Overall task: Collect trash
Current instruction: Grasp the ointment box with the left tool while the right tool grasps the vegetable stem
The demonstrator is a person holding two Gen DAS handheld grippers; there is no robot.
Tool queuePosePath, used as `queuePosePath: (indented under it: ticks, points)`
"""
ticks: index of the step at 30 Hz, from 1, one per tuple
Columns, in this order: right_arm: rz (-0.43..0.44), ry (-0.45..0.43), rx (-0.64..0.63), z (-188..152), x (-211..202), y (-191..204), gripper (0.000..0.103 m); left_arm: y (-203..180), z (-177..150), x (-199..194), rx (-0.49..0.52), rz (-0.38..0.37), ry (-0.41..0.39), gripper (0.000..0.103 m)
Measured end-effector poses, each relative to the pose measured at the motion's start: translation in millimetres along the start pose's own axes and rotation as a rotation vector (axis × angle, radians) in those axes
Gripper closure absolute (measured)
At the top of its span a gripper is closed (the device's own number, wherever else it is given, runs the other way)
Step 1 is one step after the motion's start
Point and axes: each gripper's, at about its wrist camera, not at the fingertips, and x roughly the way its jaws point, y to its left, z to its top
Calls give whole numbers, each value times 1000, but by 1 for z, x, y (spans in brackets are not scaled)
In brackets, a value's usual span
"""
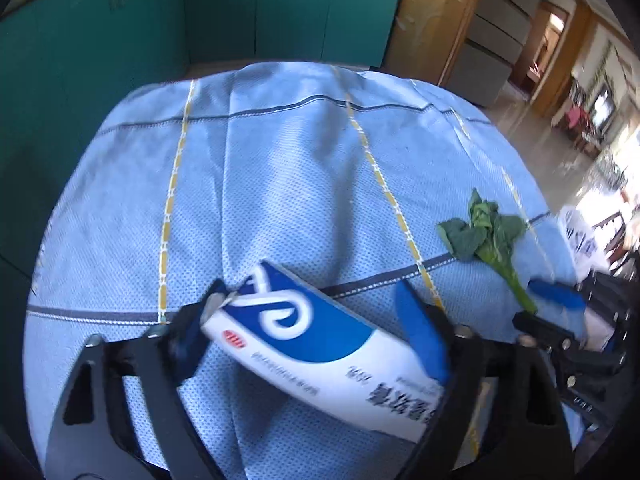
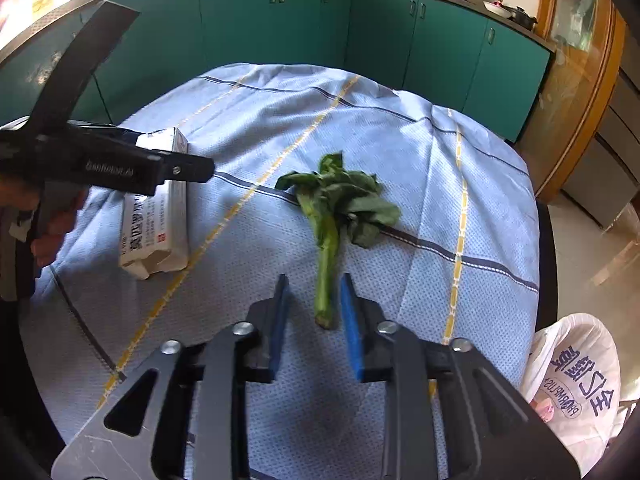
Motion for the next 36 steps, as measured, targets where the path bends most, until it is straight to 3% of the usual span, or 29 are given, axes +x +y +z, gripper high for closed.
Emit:
queuePosePath:
  ticks: [1, 3, 5, 8, 9, 14, 18, 20, 26, 31, 36]
  points:
    - [-12, -2, 8, 0, 1, -2, 49, -1, 0, 0, 11, -5, -1, 29]
    - [-15, -6, 25, 0, 3, -6, 42, -3, -1, -2, 28, -7, -4, 38]
    - [4, -6, 46, 1, 5, -10, 39, -2, -2, -4, 38, -10, -4, 49]
    - [43, -6, 68, 0, 6, -11, 39, -1, -2, -6, 52, -22, -10, 58]
    - [50, -7, 64, 1, 6, -9, 41, 0, -2, -7, 54, -29, -14, 58]
    - [82, -10, 39, 0, -1, 1, 75, 3, -2, -17, 61, -49, -46, 59]
    - [129, -10, 76, -4, -7, 0, 90, 6, -2, -21, 41, -50, -56, 50]
    - [133, -24, 92, -7, -13, 0, 90, 10, -3, -21, 17, -45, -54, 37]
    - [87, -87, 159, -18, -39, -9, 91, 10, -8, -19, -18, -17, -35, 19]
    - [41, -72, 208, -24, -38, -22, 90, -8, -14, -13, 24, -22, -28, 17]
    - [22, -59, 193, -23, -34, -18, 90, -29, -19, -7, 96, 28, -30, 15]
